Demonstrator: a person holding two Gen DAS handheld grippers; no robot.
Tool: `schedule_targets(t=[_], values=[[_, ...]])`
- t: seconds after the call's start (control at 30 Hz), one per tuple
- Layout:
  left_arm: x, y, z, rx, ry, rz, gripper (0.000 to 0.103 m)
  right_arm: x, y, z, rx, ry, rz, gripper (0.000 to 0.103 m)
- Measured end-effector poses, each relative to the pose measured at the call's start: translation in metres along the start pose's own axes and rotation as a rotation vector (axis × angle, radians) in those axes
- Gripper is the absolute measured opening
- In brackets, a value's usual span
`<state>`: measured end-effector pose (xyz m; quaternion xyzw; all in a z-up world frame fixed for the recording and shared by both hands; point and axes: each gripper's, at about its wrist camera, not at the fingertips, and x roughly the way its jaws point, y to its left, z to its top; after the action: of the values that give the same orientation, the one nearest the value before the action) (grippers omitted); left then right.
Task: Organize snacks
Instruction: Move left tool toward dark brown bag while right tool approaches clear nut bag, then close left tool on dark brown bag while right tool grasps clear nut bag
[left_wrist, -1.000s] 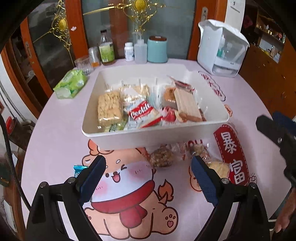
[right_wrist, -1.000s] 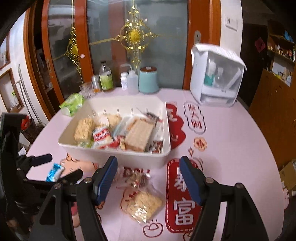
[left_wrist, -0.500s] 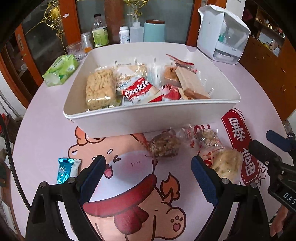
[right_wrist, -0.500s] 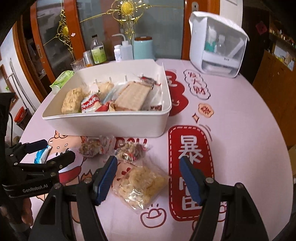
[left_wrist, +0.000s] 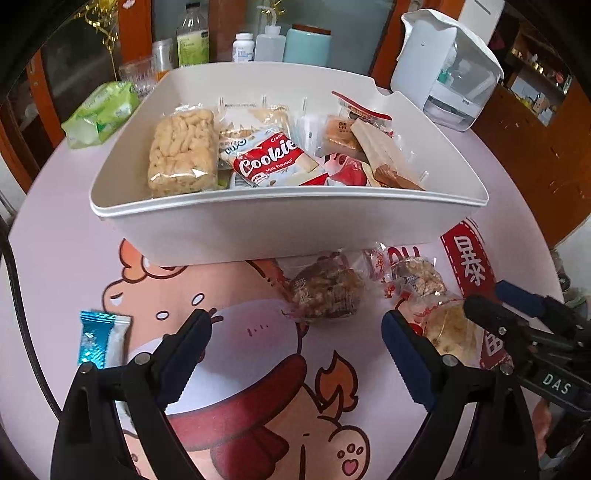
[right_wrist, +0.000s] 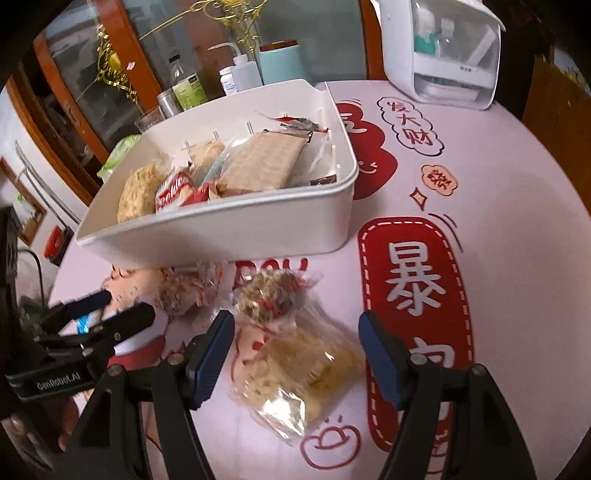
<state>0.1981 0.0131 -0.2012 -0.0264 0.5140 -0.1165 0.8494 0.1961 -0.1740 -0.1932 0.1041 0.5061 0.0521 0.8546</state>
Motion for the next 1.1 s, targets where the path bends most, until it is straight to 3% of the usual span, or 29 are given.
schedule_targets(t=[0.17,0.47,0.53,0.63,0.9,1.1], values=[[0.002,0.008,0.007,-0.027,-0.002,-0.043,0.093,0.013,0.003,0.016,0.020,0.012,0.010,0.070],[0.025,0.005,0.019,0.024,0.038,-0.054,0.093,0.064,0.006,0.018,0.033,0.174,0.041,0.070],[0.030,0.003,0.019,0.035,0.053,-0.055,0.093,0.065,0.012,0.019,-0.019,0.172,0.012,0.069],[0.037,0.000,0.020,0.049,0.071,-0.062,0.093,0.064,0.019,0.017,-0.095,0.165,-0.053,0.049],[0.049,-0.012,0.024,0.077,0.098,-0.060,0.093,0.053,-0.011,0.009,-0.038,0.146,-0.060,0.048],[0.066,-0.021,0.026,0.054,0.144,-0.044,0.093,0.053,-0.011,0.004,-0.043,0.119,-0.072,0.048]])
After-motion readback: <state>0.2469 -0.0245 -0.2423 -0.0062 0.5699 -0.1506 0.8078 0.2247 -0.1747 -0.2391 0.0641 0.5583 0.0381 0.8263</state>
